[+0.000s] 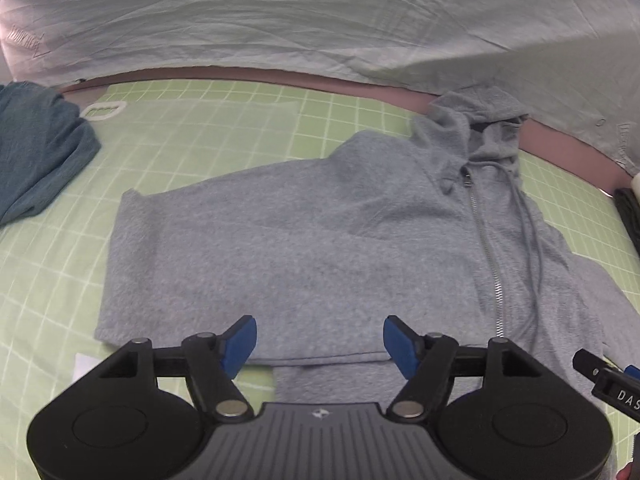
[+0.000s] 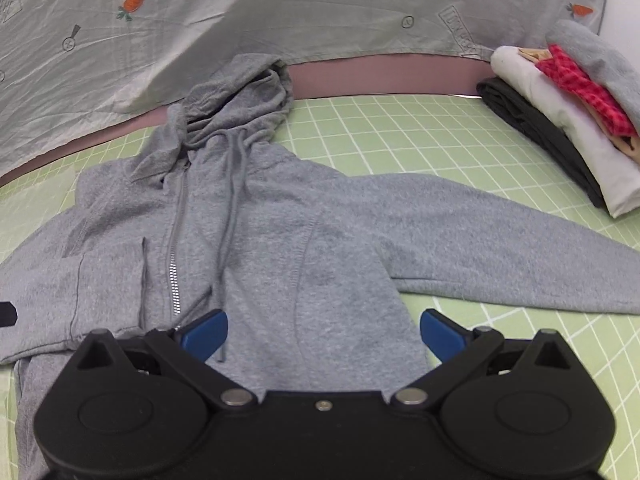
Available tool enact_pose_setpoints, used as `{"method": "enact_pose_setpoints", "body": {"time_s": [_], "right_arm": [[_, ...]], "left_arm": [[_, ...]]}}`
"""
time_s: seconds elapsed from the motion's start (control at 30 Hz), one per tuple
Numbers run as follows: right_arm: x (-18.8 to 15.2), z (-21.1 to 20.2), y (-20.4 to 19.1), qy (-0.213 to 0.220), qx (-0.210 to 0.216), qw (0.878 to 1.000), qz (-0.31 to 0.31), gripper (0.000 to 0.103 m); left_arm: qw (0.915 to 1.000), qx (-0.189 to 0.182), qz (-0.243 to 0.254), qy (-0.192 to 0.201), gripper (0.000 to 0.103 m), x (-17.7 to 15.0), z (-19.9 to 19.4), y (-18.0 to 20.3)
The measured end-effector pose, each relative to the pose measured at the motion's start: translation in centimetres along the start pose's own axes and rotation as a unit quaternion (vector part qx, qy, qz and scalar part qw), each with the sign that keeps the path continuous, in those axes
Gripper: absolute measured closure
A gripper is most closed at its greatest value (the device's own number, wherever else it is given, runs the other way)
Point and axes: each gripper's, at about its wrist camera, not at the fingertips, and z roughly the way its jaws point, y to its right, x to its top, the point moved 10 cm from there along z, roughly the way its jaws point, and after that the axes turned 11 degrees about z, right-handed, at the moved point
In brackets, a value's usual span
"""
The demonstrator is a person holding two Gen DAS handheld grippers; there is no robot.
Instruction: Fold clothes
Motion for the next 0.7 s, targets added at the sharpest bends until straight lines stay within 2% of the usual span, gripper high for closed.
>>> {"method": "enact_pose_setpoints", "body": {"time_s": [0.1, 0.2, 0.3, 0.33, 0.37, 0.43, 0.53, 0.6, 0.7], "right_arm": [[0.2, 0.1, -3.3, 0.005, 0.036, 0.999, -0.022, 0.002], [0.2, 0.6, -6.9, 0.012, 0.062, 0.997, -0.053, 0.012], [-0.6, 1.1, -10.1, 0.002, 0.088, 0.993, -0.08, 0.027], [-1.0, 1.3, -10.9, -0.006, 0.099, 0.991, -0.085, 0.038], [-1.6, 1.6, -11.5, -0.018, 0.107, 0.99, -0.086, 0.052], [-2.3, 2.0, -12.0, -0.035, 0.116, 0.989, -0.086, 0.063], [-3.0, 2.5, -12.3, -0.05, 0.121, 0.988, -0.085, 0.072], [-3.5, 2.8, -12.5, -0.06, 0.124, 0.987, -0.085, 0.073], [-4.2, 3.2, -12.7, -0.074, 0.13, 0.985, -0.084, 0.082]], "left_arm": [[0.9996, 0.019, -0.014, -0.019, 0.032, -1.9, 0.2, -1.7], [0.9988, 0.028, -0.023, -0.032, 0.032, -3.2, 0.5, -2.7], [0.9982, 0.028, -0.033, -0.041, 0.032, -3.9, 0.9, -3.4], [0.9982, 0.026, -0.035, -0.042, 0.032, -4.0, 1.1, -3.5], [0.9981, 0.026, -0.036, -0.043, 0.032, -4.1, 1.2, -3.6], [0.9981, 0.025, -0.036, -0.044, 0.032, -4.1, 1.5, -3.7], [0.998, 0.026, -0.033, -0.047, 0.032, -4.0, 1.8, -3.5], [0.9977, 0.025, -0.033, -0.052, 0.032, -4.1, 2.2, -3.4], [0.9974, 0.023, -0.034, -0.059, 0.032, -4.2, 2.6, -3.1]]}}
